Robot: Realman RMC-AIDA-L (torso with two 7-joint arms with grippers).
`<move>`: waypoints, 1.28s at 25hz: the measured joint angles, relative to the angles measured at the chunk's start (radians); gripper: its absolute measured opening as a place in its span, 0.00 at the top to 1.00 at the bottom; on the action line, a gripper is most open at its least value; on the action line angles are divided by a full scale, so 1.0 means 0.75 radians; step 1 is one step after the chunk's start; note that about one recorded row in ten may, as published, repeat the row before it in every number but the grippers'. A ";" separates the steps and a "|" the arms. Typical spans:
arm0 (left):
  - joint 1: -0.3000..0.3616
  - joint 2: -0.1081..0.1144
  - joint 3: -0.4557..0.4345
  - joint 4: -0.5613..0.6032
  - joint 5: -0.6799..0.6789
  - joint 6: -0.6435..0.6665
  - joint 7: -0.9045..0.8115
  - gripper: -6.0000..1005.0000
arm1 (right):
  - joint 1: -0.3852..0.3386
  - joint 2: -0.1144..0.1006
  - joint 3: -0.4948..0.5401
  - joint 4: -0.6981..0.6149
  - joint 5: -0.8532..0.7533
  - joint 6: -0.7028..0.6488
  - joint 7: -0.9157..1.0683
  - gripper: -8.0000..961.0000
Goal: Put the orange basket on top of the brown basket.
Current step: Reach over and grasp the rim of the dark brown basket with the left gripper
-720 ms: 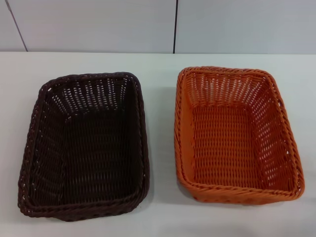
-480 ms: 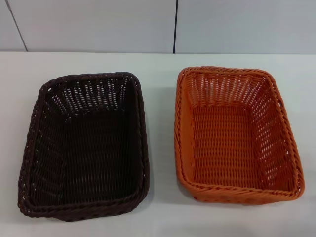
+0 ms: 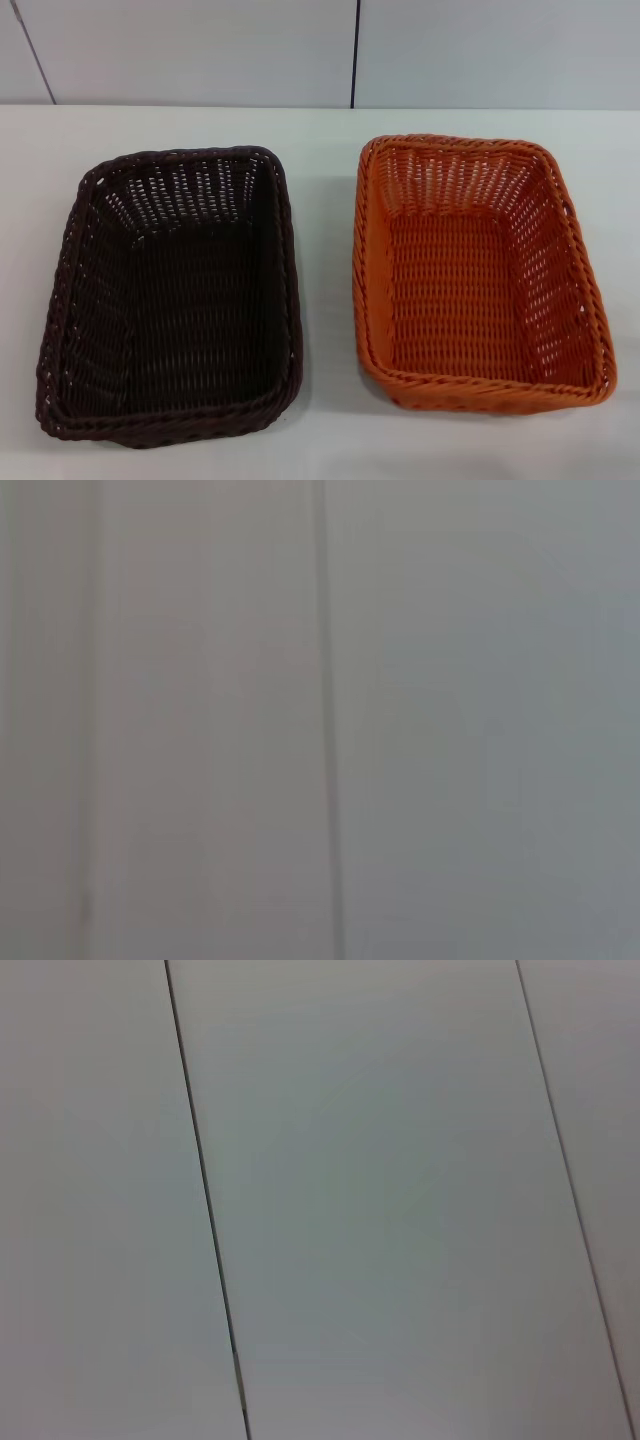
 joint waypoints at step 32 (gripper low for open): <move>0.269 -0.053 -0.578 -1.712 -0.093 -2.057 0.649 0.26 | 0.065 -0.010 0.008 -0.020 -0.018 -0.002 0.000 0.22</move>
